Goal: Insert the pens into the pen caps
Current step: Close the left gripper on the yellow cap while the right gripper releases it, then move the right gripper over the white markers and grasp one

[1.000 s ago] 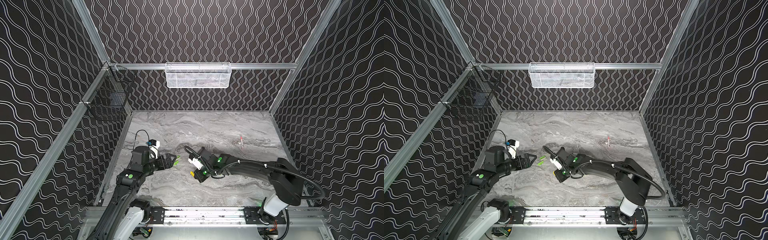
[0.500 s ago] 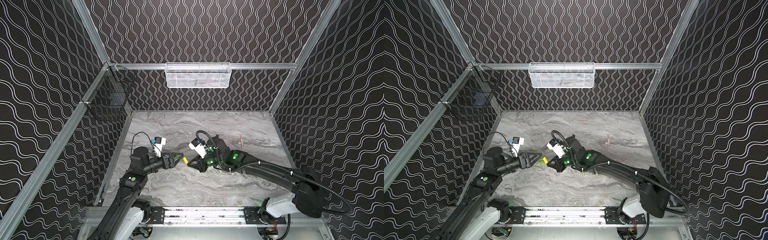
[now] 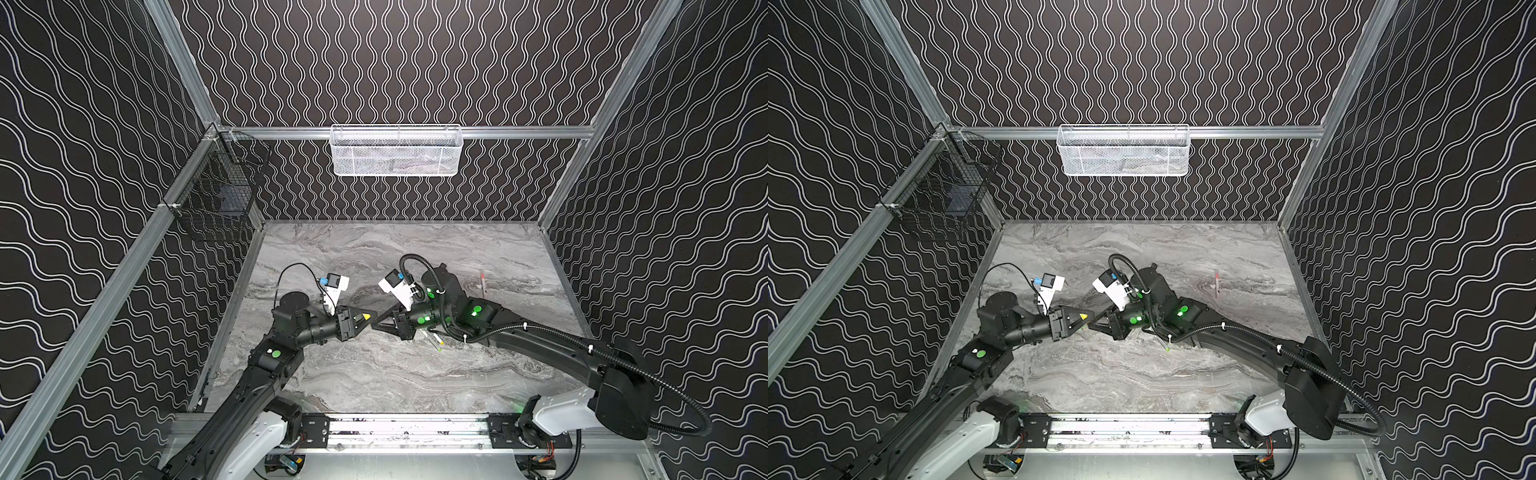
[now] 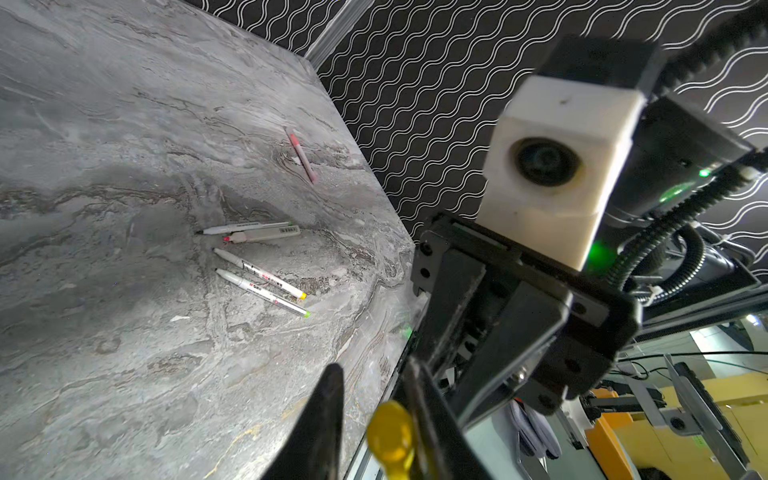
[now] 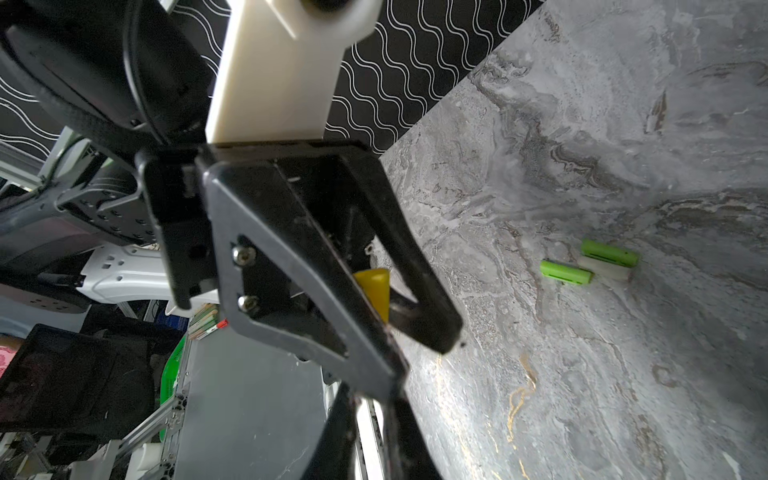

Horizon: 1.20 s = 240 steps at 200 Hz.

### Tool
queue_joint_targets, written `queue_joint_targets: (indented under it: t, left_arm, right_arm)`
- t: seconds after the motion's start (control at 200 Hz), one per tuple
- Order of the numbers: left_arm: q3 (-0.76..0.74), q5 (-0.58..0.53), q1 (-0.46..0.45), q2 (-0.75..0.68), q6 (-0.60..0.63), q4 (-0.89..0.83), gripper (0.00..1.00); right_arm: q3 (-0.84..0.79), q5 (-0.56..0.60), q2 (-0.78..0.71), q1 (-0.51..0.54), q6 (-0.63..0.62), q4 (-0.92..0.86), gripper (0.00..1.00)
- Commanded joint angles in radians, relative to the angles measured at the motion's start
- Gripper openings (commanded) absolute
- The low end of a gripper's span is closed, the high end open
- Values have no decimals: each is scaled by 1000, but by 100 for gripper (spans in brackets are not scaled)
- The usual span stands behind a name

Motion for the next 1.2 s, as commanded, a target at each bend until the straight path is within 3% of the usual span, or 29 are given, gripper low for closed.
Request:
queue_joint_targets:
  t: [0.0,0.195,0.395,0.505,0.676,0.811,1.196]
  left_arm:
    - [13,-20,-3,-3,31,26,20]
    - [31,-52,-3,-18,65,-24,0]
    - [90,-169,-3,-38,140,-183,0]
    - [163,-235,-3,-26,212,-328,0]
    - [277,-266,-2,25,338,-536,0]
    - [326,-265,0,30,439,-646,0]
    - [324,-236,6,24,492,-672,0]
  right_arm:
    - [-3,-23,-5,-3,15,45,13]
    - [-8,-24,1,-7,10,33,14]
    - [-35,18,-31,-41,-5,-26,37]
    - [-79,93,-48,-99,-22,-113,45]
    - [-63,344,28,-146,-87,-357,46]
    - [-56,488,112,-154,-106,-453,46]
    - [-55,558,242,-155,-133,-476,44]
